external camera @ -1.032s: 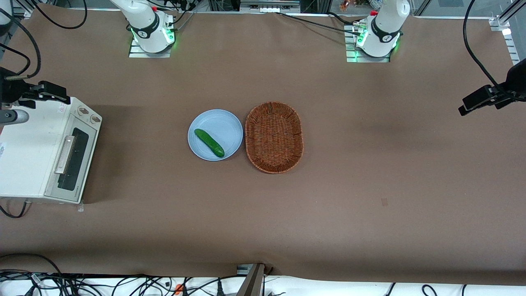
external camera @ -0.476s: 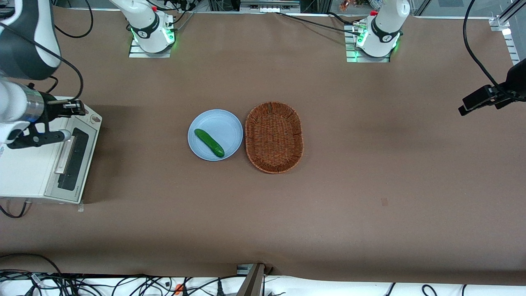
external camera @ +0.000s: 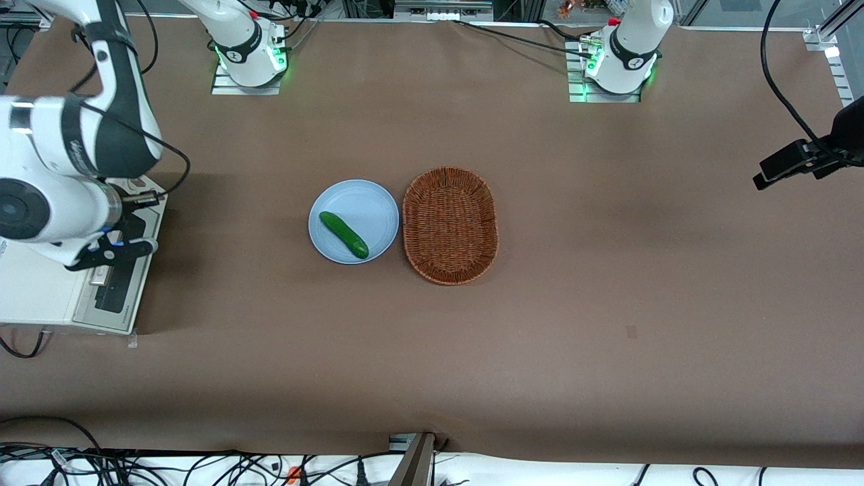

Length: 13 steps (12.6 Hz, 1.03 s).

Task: Open oven door with right arm only
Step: 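Move the right gripper down to the silver handle of the oven door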

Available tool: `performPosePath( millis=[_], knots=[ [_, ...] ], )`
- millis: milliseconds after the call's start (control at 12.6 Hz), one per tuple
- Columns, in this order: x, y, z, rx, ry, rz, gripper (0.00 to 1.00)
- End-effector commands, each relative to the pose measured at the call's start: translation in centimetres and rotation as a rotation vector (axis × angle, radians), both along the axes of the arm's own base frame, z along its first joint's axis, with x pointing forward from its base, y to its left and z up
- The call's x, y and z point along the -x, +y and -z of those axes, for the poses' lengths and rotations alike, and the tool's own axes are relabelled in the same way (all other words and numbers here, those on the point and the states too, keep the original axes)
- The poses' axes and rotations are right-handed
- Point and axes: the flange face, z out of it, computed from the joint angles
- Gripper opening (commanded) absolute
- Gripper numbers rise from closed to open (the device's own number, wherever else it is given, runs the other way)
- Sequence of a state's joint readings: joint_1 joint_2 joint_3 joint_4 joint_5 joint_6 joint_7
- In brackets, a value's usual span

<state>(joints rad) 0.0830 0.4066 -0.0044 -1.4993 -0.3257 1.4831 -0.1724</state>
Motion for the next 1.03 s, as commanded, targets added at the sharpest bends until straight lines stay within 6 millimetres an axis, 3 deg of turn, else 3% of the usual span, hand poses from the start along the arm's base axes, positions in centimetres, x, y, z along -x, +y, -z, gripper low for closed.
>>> performPosePath(
  millis=[0, 317, 635, 952],
  knots=[
    [-1.4, -1.7, 2.3, 0.073, -0.014, -0.047, 0.0],
    [-2.2, -2.8, 4.4, 0.151, 0.017, -0.129, 0.0],
    [-2.7, -5.2, 6.9, 0.179, 0.04, -0.144, 0.0],
    [-2.8, -6.1, 7.5, 0.192, 0.051, -0.158, 0.0]
  ],
)
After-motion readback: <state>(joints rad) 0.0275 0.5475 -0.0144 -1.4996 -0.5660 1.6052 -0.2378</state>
